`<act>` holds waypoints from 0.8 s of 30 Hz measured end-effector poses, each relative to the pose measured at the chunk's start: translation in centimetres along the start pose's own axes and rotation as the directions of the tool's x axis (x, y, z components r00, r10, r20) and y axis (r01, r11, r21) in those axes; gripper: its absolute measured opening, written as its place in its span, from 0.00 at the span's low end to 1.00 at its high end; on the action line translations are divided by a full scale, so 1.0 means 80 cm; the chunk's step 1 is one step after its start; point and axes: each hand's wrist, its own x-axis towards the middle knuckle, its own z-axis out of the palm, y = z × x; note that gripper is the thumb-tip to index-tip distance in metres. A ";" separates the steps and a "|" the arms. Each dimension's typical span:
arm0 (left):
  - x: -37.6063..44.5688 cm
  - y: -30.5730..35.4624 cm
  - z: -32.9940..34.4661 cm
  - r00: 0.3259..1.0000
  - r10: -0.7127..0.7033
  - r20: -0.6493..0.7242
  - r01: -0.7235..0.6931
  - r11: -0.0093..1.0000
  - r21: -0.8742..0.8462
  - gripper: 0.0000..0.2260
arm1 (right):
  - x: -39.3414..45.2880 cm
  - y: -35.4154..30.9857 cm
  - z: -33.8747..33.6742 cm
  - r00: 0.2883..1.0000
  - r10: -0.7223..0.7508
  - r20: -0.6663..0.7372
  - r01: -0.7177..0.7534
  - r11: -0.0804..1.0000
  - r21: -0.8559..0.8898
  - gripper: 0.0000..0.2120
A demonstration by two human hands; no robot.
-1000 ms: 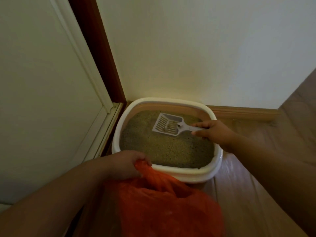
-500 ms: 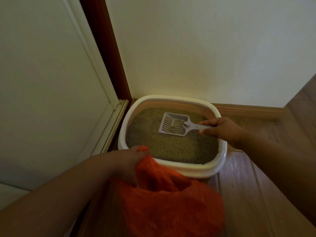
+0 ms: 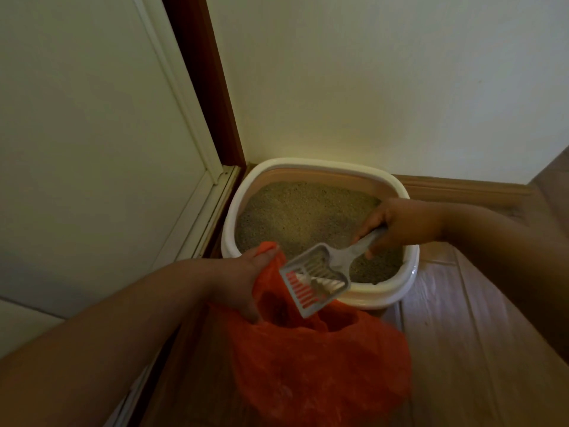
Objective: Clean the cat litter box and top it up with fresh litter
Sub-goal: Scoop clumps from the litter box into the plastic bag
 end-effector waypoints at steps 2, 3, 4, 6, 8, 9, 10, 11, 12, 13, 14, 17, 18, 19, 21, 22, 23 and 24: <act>0.000 0.001 0.000 1.000 0.002 0.008 -0.002 1.000 -0.015 0.62 | 0.008 -0.020 0.001 0.997 -0.020 0.069 0.029 0.991 -0.134 0.16; 0.000 0.002 -0.001 1.000 0.006 0.014 -0.006 1.000 -0.027 0.63 | 0.011 -0.030 0.002 0.995 -0.023 0.100 0.040 0.985 -0.168 0.16; 0.001 0.002 -0.001 1.000 0.017 0.016 -0.016 0.999 -0.036 0.63 | 0.014 -0.039 0.003 0.992 -0.025 0.125 0.050 0.979 -0.196 0.16; 0.002 0.004 -0.001 0.999 0.036 0.017 -0.035 0.998 -0.047 0.63 | 0.019 -0.056 0.006 0.988 -0.029 0.151 0.067 0.966 -0.249 0.16; 0.003 0.005 0.000 0.998 0.054 0.012 -0.053 0.997 -0.050 0.63 | 0.022 -0.070 0.008 0.987 -0.042 0.154 0.087 0.951 -0.298 0.16; 0.004 0.005 0.001 0.998 0.062 0.009 -0.061 0.997 -0.051 0.63 | 0.022 -0.075 0.009 0.987 -0.050 0.156 0.097 0.946 -0.310 0.17; 0.004 0.004 0.003 0.998 0.067 0.006 -0.066 0.996 -0.052 0.64 | 0.022 -0.080 0.010 0.986 -0.058 0.159 0.106 0.943 -0.315 0.17; 0.003 0.003 0.003 0.998 0.069 0.006 -0.069 0.996 -0.056 0.64 | 0.022 -0.085 0.011 0.985 -0.062 0.160 0.111 0.942 -0.318 0.17; 0.004 0.002 0.004 0.998 0.069 0.007 -0.068 0.996 -0.058 0.64 | 0.021 -0.089 0.011 0.985 -0.064 0.160 0.114 0.939 -0.326 0.16; 0.003 0.001 0.005 0.998 0.069 0.007 -0.069 0.996 -0.058 0.64 | 0.021 -0.093 0.011 0.986 -0.063 0.157 0.114 0.934 -0.337 0.16; 0.003 0.000 0.005 0.998 0.066 0.008 -0.065 0.996 -0.060 0.64 | 0.020 -0.096 0.012 0.986 -0.060 0.154 0.111 0.930 -0.349 0.15; 0.001 -0.001 0.004 0.999 0.048 0.017 -0.046 0.995 -0.083 0.64 | 0.019 -0.106 0.013 0.984 -0.046 0.171 0.108 0.921 -0.375 0.15; 0.000 -0.002 0.004 0.999 0.045 0.020 -0.043 0.996 -0.083 0.64 | 0.018 -0.108 0.012 0.983 -0.039 0.179 0.106 0.917 -0.384 0.15; 0.000 -0.001 0.004 0.999 0.046 0.020 -0.044 0.996 -0.079 0.64 | 0.017 -0.109 0.011 0.984 -0.032 0.178 0.100 0.916 -0.388 0.15; -0.001 0.000 0.004 0.999 0.048 0.021 -0.046 0.996 -0.077 0.64 | 0.014 -0.111 0.006 0.988 -0.028 0.155 0.085 0.924 -0.372 0.15; -0.001 0.000 0.003 0.999 0.048 0.022 -0.046 0.996 -0.079 0.64 | 0.013 -0.111 0.003 0.989 -0.029 0.142 0.079 0.929 -0.362 0.15; -0.001 0.000 0.004 0.998 0.050 0.023 -0.048 0.995 -0.082 0.64 | 0.011 -0.112 0.002 0.990 -0.030 0.137 0.079 0.928 -0.363 0.15; -0.001 0.000 0.003 0.998 0.052 0.027 -0.049 0.995 -0.084 0.64 | 0.010 -0.113 0.002 0.989 -0.032 0.142 0.084 0.922 -0.379 0.15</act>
